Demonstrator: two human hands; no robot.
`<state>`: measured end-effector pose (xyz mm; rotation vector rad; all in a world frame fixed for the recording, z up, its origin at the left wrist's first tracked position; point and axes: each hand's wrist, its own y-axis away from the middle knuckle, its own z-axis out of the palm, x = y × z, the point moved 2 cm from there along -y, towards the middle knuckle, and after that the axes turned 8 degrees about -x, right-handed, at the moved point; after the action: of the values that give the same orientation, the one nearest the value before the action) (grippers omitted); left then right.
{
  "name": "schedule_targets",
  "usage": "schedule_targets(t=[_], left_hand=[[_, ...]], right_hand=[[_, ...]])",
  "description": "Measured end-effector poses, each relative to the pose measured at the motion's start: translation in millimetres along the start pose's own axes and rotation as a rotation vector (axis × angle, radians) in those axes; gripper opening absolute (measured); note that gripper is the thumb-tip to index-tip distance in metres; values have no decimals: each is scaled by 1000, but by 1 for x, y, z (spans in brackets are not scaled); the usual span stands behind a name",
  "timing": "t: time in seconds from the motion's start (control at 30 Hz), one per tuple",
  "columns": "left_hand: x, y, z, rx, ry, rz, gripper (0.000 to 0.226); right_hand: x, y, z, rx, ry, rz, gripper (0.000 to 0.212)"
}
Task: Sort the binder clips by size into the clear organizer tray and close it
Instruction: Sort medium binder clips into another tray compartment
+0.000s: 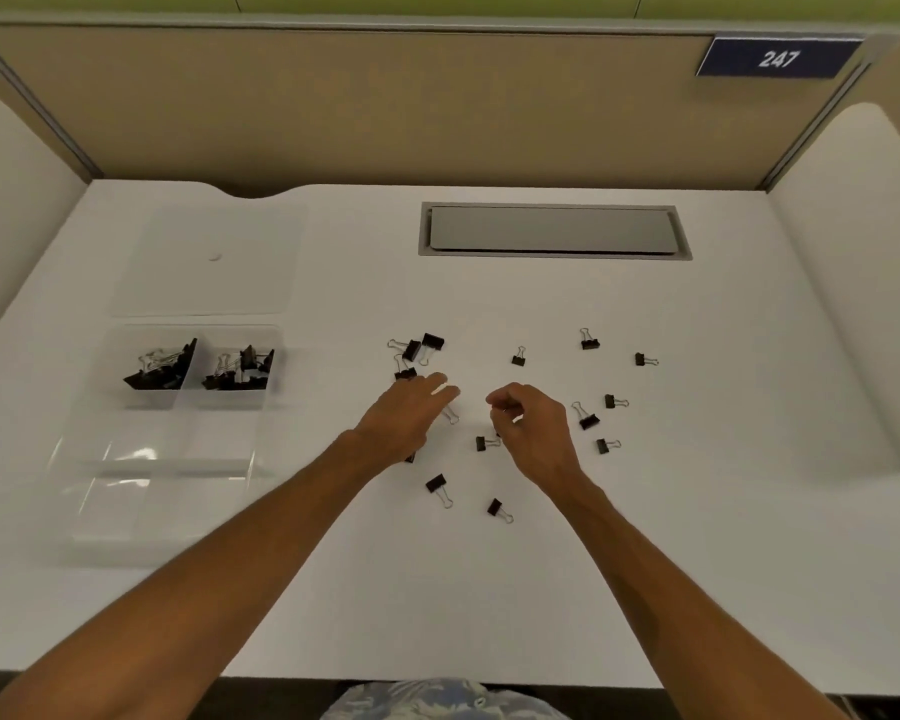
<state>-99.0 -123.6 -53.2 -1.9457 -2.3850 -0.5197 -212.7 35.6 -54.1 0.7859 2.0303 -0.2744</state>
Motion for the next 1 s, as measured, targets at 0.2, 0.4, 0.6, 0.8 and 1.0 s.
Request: schedule_targets(t=[0.2, 0.4, 0.6, 0.8, 1.0], left_hand=[[2, -26, 0, -203, -311, 112, 60], [-6, -34, 3, -178, -329, 165, 31], [-30, -21, 6, 35, 92, -132, 27], [-51, 6, -8, 319, 794, -548, 36], [-66, 17, -18, 398, 1134, -737, 32]], right_hand=[[3, -12, -2, 15, -11, 21, 18], [6, -29, -3, 25, -17, 25, 17], [5, -55, 1, 4, -22, 33, 17], [-13, -92, 25, -123, 17, 16, 19], [-32, -134, 58, -226, 184, -85, 25]])
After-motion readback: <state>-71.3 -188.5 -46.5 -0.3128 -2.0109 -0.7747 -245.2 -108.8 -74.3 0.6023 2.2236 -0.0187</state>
